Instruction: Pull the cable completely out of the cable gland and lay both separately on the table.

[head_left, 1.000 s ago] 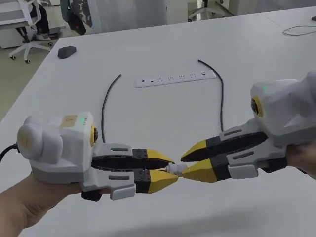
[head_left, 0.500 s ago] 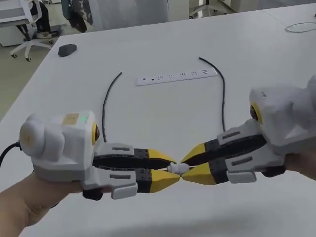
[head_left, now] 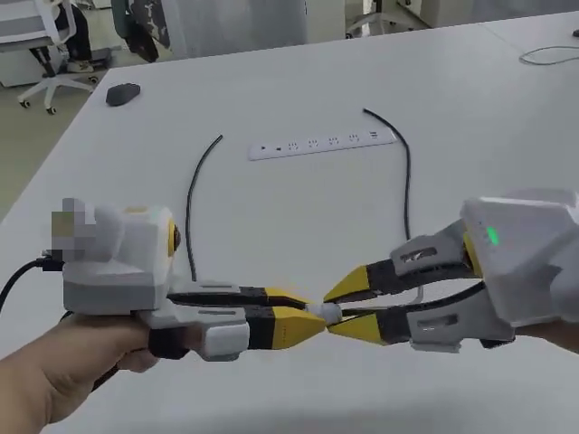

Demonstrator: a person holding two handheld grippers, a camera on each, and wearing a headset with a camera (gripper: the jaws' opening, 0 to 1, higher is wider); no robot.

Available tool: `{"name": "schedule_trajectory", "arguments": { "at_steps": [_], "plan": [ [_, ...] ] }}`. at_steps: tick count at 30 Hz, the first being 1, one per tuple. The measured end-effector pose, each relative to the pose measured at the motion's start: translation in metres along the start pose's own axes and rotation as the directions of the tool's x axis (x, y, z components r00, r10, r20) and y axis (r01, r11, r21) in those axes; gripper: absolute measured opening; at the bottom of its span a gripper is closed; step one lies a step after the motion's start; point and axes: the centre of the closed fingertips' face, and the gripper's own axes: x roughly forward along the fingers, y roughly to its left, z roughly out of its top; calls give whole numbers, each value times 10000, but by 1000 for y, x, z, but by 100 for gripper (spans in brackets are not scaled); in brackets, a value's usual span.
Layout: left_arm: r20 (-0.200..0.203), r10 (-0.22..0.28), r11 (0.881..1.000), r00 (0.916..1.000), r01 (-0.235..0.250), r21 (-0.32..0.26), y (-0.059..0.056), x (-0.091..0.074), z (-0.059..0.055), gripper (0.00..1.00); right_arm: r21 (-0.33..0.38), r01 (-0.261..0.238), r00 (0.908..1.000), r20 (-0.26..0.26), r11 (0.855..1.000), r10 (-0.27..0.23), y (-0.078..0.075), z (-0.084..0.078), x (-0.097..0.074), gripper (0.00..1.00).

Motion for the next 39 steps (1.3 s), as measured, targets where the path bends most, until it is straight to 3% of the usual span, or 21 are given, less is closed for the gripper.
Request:
{"name": "schedule_trajectory", "arguments": {
  "at_steps": [3,5,7,9,11,13,16,20,22,27,39],
  "plan": [
    [23,-41,9999,10000,41,132,-2,0,-2,15,43,-3,10000,-10,10000,3,0,-1,0,7],
    [359,-130,9910,9993,81,1338,-3,1,2,15,892,172,9998,-78,9959,-166,-2,-2,-1,8],
    [256,-163,9904,9995,126,1379,-6,1,-2,15,1793,-16,10000,23,9838,12,-2,0,-3,9],
    [136,22,9782,9999,-50,2074,-2,0,-3,15,2468,71,9998,176,9690,-118,-7,-1,-6,16],
    [133,63,9728,9999,-92,2316,-2,-1,-3,15,2864,1,10000,20,9581,-7,-8,-8,-9,19],
    [180,98,9632,9998,-143,2685,-2,-2,-1,15,2757,99,9999,-124,9612,-68,-10,-14,-11,16],
    [148,125,9596,9998,-161,2808,-1,-2,-2,15,3010,4,9997,-219,9536,65,-8,-18,-12,11],
    [93,147,9498,9998,-168,3123,0,-2,-3,15,2765,-27,9990,-412,9610,147,-4,-22,-8,6],
    [52,168,9463,9998,-175,3229,2,-2,-4,15,2869,-140,9992,-310,9579,239,-3,-20,-7,2],
    [-42,292,9495,9996,-265,3126,5,-3,-6,15,2985,-172,9986,-422,9543,312,-3,-23,-2,1],
    [67,741,9310,9972,-716,3580,11,-7,-3,15,3341,402,9948,-1016,9417,-65,-6,-36,-14,0]
  ]
}}
